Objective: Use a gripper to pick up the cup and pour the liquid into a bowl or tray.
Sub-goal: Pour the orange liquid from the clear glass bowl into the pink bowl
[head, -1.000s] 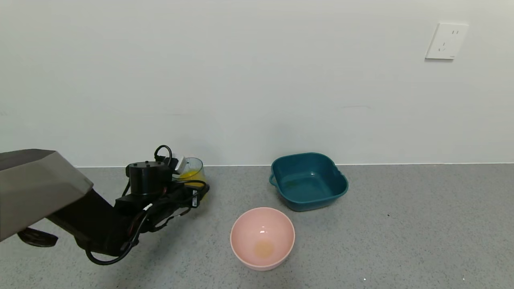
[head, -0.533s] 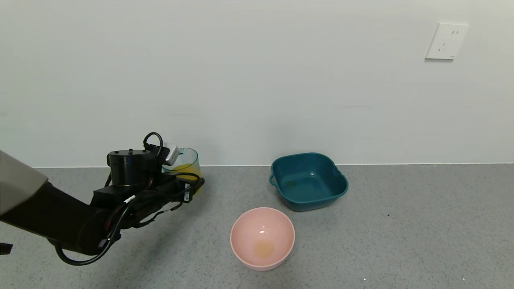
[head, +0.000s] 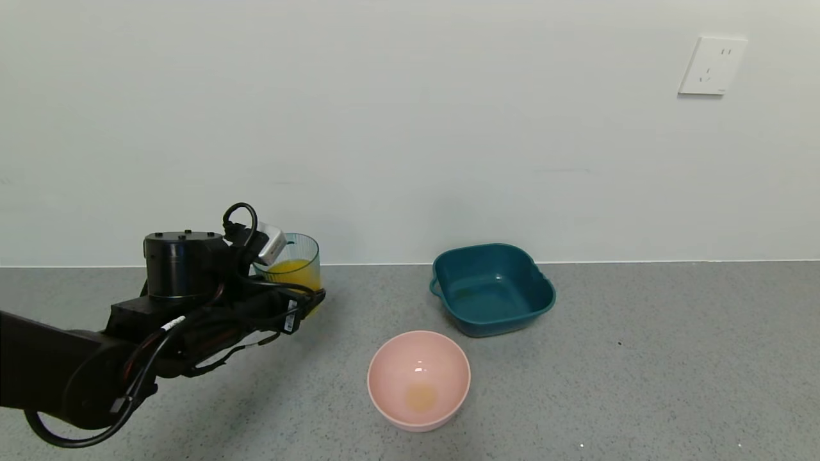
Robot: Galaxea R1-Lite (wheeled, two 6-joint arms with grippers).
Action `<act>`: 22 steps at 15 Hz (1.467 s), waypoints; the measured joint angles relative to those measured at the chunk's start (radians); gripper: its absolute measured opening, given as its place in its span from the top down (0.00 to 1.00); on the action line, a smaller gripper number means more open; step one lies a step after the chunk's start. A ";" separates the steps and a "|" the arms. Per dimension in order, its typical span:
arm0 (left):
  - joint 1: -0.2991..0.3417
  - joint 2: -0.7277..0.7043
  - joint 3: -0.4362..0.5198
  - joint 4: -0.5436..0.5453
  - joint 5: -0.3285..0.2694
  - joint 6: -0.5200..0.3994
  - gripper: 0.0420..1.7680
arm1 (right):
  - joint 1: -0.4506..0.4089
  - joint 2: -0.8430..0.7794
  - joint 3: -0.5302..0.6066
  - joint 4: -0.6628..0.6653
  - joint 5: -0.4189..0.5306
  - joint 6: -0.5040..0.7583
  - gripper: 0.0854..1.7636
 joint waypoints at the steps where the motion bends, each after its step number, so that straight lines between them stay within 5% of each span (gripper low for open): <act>1: -0.014 -0.018 0.008 0.011 0.010 0.032 0.28 | 0.000 0.000 0.000 0.000 0.000 0.000 0.03; 13: -0.229 -0.116 0.077 0.099 0.153 0.247 0.28 | 0.000 0.000 0.000 0.000 0.000 0.000 0.03; 22: -0.294 -0.097 0.087 0.154 0.233 0.406 0.28 | 0.000 0.000 0.000 0.000 0.000 0.000 0.03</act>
